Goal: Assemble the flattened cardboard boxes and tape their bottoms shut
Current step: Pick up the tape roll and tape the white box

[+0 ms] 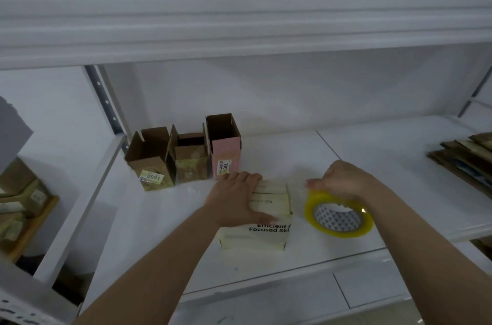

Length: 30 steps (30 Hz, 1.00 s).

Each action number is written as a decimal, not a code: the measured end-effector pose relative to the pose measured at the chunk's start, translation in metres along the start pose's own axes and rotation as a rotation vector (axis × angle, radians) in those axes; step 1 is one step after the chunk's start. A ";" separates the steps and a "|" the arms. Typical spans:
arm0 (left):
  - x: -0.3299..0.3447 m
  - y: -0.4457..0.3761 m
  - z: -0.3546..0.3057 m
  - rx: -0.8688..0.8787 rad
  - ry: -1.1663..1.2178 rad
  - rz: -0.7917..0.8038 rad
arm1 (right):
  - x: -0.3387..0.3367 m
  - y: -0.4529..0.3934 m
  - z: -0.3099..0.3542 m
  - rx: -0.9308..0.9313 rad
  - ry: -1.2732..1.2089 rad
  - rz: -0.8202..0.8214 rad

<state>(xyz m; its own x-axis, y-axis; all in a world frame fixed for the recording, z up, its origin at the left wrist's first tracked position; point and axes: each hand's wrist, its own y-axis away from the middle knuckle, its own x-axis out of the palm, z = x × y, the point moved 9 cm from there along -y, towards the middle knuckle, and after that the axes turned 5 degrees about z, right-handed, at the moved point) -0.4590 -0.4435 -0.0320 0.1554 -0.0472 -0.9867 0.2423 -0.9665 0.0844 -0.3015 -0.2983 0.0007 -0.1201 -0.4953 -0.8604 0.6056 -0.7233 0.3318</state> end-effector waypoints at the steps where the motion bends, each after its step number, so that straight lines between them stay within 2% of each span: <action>1: 0.001 0.000 0.000 0.002 -0.007 0.001 | 0.007 -0.003 -0.005 0.016 0.013 0.005; 6: 0.001 -0.001 -0.002 0.023 -0.025 0.021 | 0.051 -0.023 -0.017 0.069 0.019 0.055; 10: 0.001 -0.005 0.001 -0.057 0.148 0.013 | 0.065 -0.030 -0.020 0.080 -0.041 0.041; 13: -0.003 -0.008 -0.004 -0.064 0.002 -0.072 | 0.068 -0.029 -0.021 0.086 -0.055 0.014; 17: 0.001 -0.010 -0.003 -0.069 -0.026 -0.048 | 0.065 -0.020 -0.020 0.102 -0.045 -0.032; 18: -0.002 -0.008 -0.003 -0.055 0.074 -0.035 | 0.065 -0.019 -0.020 0.102 -0.043 -0.043; 19: -0.004 -0.006 0.001 -0.042 0.290 -0.023 | 0.065 -0.019 -0.021 0.102 -0.046 -0.050; 21: -0.021 0.009 0.011 -0.027 0.983 -0.097 | 0.065 -0.018 -0.020 0.097 -0.057 -0.055; 22: -0.032 0.020 0.027 -0.076 1.247 -0.246 | 0.063 -0.018 -0.019 0.090 -0.056 -0.056; 23: -0.038 0.033 0.049 -0.167 1.407 -0.419 | 0.061 -0.017 -0.017 0.084 -0.052 -0.054; 24: -0.037 0.047 0.071 -0.283 1.430 -0.551 | 0.060 -0.017 -0.016 0.081 -0.049 -0.047; 25: -0.029 0.060 0.091 -0.417 1.348 -0.606 | 0.060 -0.017 -0.015 0.080 -0.045 -0.042; 26: -0.018 0.070 0.108 -0.531 1.208 -0.594 | 0.060 -0.017 -0.015 0.079 -0.039 -0.046; 28: 0.011 0.085 0.128 -0.689 0.886 -0.409 | 0.060 -0.019 -0.015 0.079 -0.031 -0.068; 30: 0.040 0.092 0.129 -0.745 0.588 -0.147 | 0.061 -0.021 -0.017 0.085 -0.031 -0.075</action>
<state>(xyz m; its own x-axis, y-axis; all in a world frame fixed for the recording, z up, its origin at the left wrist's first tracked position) -0.5542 -0.5669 -0.0812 0.4811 0.3915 -0.7844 0.8128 -0.5344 0.2317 -0.3079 -0.3051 -0.0652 -0.1877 -0.4523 -0.8719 0.5256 -0.7961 0.2998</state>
